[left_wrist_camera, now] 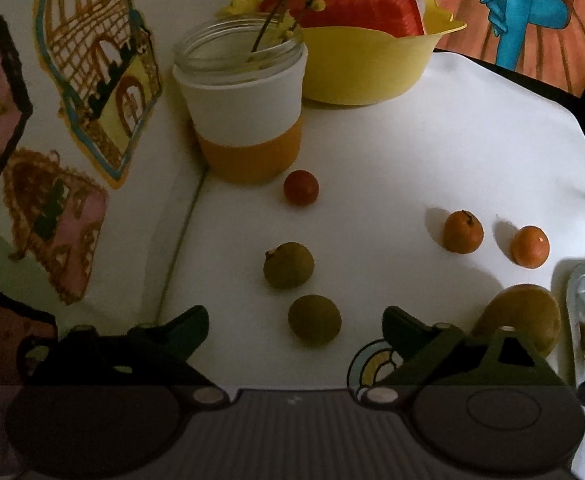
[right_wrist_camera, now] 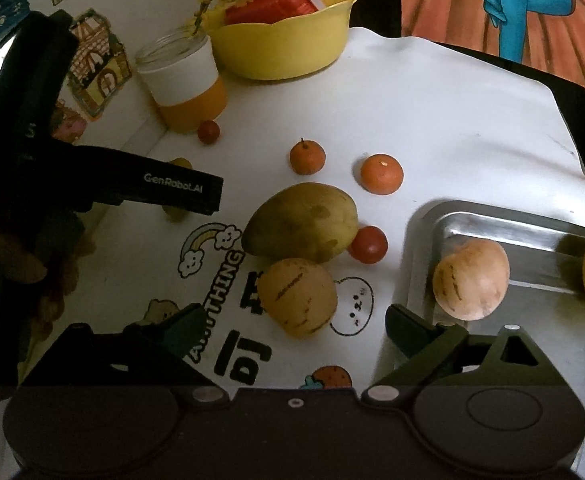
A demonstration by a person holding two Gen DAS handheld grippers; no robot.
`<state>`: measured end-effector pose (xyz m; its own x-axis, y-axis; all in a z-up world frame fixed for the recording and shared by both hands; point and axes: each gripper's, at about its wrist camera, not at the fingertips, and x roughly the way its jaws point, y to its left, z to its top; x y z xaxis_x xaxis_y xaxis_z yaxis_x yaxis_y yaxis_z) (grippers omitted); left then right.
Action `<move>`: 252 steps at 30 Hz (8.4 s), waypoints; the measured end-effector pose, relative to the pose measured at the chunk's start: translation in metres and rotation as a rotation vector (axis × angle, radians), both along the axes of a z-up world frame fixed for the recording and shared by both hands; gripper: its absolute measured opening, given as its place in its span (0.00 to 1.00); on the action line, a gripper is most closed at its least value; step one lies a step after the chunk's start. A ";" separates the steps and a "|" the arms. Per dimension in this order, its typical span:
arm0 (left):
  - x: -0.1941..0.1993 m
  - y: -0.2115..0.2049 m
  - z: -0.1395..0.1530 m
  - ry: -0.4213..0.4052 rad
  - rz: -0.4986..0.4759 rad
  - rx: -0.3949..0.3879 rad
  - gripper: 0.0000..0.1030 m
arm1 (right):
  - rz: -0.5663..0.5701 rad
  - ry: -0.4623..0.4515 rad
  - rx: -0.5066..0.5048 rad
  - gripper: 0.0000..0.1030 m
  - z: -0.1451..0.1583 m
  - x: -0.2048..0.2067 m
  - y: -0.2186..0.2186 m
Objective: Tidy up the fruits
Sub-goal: 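Grasp a small brown round fruit with the left tool while the right tool grasps another striped pepino, then carry the brown fruit with the left tool while the right tool carries the pepino toward the tray, then lower the pepino onto the tray with the right tool while the left tool lowers the brown fruit there, then open both tools and lift them away from the tray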
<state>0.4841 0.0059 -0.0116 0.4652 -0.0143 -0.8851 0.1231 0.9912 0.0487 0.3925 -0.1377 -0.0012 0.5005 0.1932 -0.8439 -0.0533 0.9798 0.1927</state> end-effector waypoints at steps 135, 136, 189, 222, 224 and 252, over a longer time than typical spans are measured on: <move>-0.104 -0.164 0.010 0.103 -0.305 -0.256 0.30 | -0.314 -0.052 -0.096 0.44 -0.004 -0.076 -0.175; -0.104 -0.164 0.010 0.104 -0.306 -0.255 0.30 | -0.313 -0.055 -0.098 0.44 -0.004 -0.075 -0.174; -0.193 -0.087 0.076 -0.026 -0.337 -0.102 0.99 | -0.249 0.017 -0.072 0.99 0.072 -0.186 -0.147; -0.225 -0.016 0.067 0.136 -0.196 0.061 0.99 | 0.051 0.384 0.095 0.99 0.041 -0.158 -0.048; -0.223 -0.010 0.068 0.135 -0.175 0.058 0.99 | 0.057 0.372 0.098 0.99 0.044 -0.153 -0.043; -0.129 0.017 0.072 0.142 0.131 -0.087 0.99 | 0.025 0.174 0.030 0.99 0.062 -0.100 -0.024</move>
<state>0.3551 0.0228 0.0599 0.3392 -0.0413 -0.9398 -0.0080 0.9989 -0.0468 0.2929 -0.1621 0.0609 0.3424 0.2307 -0.9108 -0.0411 0.9721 0.2308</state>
